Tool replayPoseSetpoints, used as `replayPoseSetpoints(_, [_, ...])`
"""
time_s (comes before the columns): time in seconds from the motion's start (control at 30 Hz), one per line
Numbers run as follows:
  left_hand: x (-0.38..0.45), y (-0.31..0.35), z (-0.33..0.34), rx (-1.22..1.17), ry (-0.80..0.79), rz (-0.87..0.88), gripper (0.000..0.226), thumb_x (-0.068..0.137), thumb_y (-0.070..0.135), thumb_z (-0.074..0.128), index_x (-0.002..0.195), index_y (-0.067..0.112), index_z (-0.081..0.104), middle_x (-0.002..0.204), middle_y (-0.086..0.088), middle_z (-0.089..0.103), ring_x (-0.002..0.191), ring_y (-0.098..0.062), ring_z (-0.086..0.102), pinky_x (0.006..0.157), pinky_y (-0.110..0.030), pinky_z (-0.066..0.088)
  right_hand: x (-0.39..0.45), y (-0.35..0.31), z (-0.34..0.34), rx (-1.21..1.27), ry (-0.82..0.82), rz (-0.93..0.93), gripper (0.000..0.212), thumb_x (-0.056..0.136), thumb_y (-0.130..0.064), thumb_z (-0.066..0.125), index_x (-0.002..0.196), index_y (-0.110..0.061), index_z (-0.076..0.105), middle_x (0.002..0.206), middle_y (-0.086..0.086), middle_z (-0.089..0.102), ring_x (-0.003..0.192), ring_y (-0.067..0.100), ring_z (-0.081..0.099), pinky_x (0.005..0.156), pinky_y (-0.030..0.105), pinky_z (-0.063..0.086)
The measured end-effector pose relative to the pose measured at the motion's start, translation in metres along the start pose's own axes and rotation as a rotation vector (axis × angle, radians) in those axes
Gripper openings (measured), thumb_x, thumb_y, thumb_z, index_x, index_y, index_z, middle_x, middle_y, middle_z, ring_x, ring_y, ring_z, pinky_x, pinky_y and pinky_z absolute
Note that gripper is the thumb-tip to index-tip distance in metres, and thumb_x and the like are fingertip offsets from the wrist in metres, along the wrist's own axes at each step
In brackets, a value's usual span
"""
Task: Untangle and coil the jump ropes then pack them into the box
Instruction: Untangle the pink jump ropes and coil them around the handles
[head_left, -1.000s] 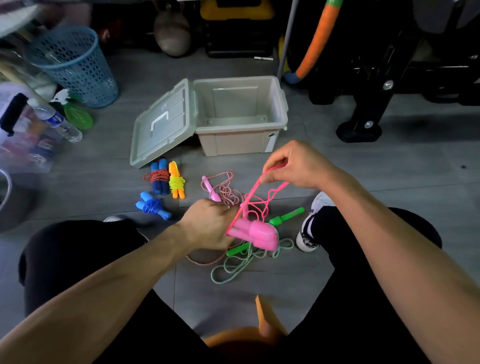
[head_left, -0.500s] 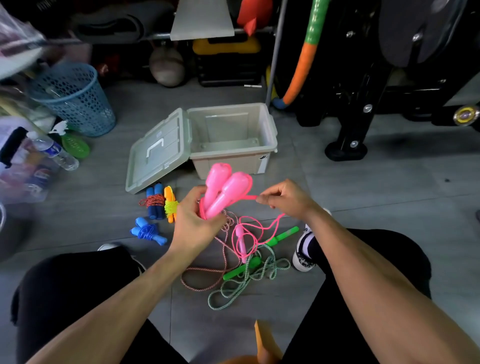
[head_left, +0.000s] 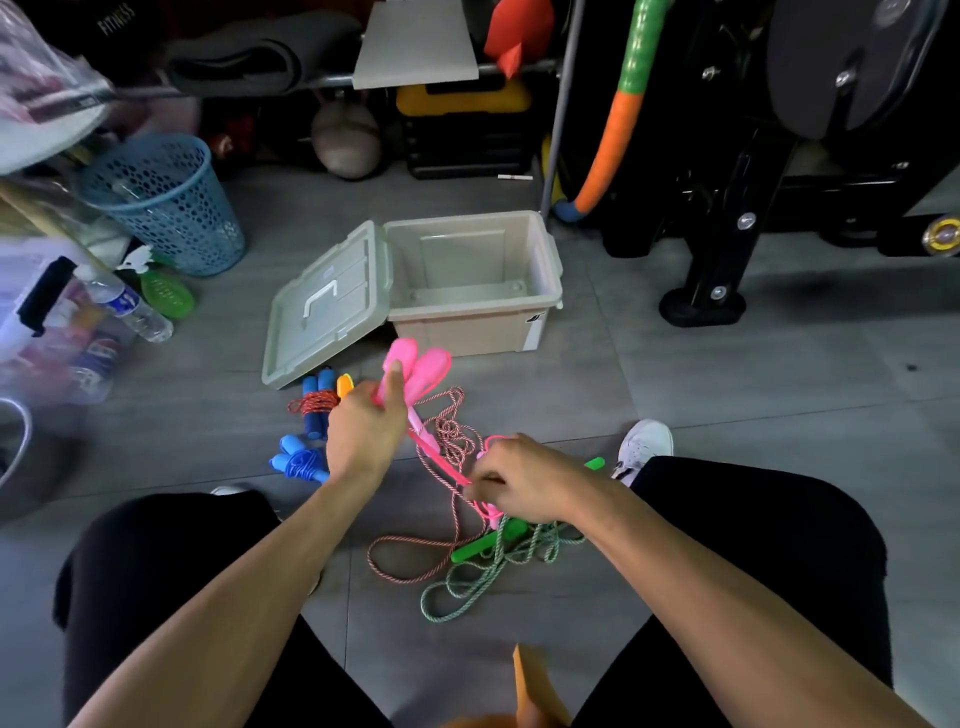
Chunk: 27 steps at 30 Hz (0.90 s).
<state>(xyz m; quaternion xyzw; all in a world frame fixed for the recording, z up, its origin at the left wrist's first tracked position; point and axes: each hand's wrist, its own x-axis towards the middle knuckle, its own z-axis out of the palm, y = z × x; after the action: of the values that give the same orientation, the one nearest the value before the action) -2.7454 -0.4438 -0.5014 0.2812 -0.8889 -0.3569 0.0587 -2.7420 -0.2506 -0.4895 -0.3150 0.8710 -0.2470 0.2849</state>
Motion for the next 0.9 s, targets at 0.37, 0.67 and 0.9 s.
replayPoseSetpoints(0.37, [-0.047,-0.002,0.008,0.358,-0.228,0.513,0.089,0.075,0.077,0.001,0.094,0.012,0.059,0.079,-0.015,0.063,0.081,-0.039,0.061,0.062,-0.034,0.035,-0.003,0.004,-0.055,0.220,0.307,-0.038,0.014,0.095,-0.017,0.059,0.096,-0.015,0.073,0.070,-0.013,0.062,0.064,0.003,0.054,0.066,0.027,0.045])
replayPoseSetpoints(0.67, [-0.046,-0.001,0.020,0.894,-0.370,0.624,0.036,0.084,0.040,0.052,0.109,0.014,0.052,0.099,-0.008,0.067,0.091,-0.033,0.067,0.070,-0.036,0.049,0.000,-0.007,-0.045,0.072,0.203,-0.131,0.015,0.091,-0.025,0.065,0.091,-0.016,0.076,0.080,0.002,0.072,0.075,0.021,0.063,0.073,0.037,0.047])
replayPoseSetpoints(0.9, [-0.056,-0.009,0.016,0.696,-0.325,0.886,0.043,0.075,0.033,0.052,0.111,0.011,0.044,0.074,-0.006,0.066,0.063,-0.036,0.065,0.052,-0.032,0.044,0.017,0.019,-0.066,0.029,0.254,-0.005,0.018,0.076,-0.036,0.081,0.077,-0.019,0.073,0.062,-0.011,0.059,0.058,0.000,0.053,0.061,0.022,0.045])
